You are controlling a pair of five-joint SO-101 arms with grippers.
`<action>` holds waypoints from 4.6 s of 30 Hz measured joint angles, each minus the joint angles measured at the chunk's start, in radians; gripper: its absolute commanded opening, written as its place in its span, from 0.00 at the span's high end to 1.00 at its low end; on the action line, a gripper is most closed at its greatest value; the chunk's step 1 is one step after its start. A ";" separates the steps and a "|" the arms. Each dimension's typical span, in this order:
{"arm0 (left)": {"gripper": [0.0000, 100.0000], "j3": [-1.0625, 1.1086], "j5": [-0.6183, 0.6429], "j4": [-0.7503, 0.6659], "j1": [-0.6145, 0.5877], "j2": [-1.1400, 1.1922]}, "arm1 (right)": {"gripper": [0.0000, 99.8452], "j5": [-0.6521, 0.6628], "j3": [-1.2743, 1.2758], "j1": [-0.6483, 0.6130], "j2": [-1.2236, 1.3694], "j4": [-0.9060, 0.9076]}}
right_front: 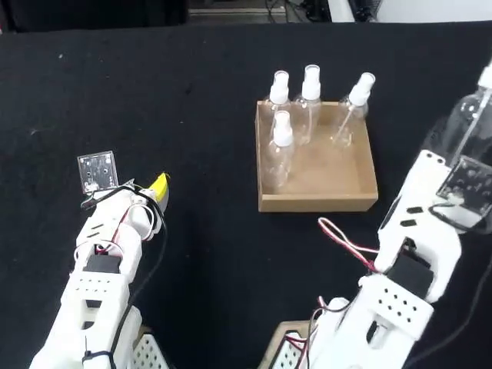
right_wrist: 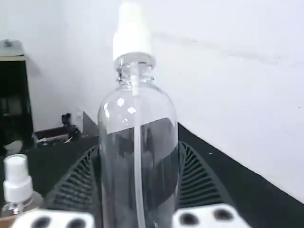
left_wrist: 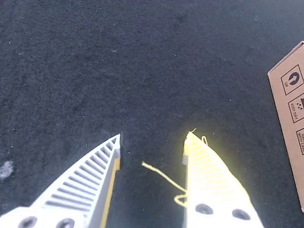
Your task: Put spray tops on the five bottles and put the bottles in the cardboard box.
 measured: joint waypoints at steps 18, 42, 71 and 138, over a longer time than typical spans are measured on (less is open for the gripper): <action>0.79 0.000 0.000 0.000 0.000 0.000 | 0.99 0.000 0.064 0.069 0.557 -0.549; 0.79 0.000 0.000 0.000 0.000 0.000 | 0.99 -0.002 -0.172 0.115 1.481 -1.560; 0.79 0.000 0.000 0.000 0.000 0.000 | 0.99 -0.008 -0.772 0.207 2.266 -1.771; 0.79 0.000 0.000 0.000 0.000 0.000 | 0.67 0.003 -0.815 0.209 2.317 -1.775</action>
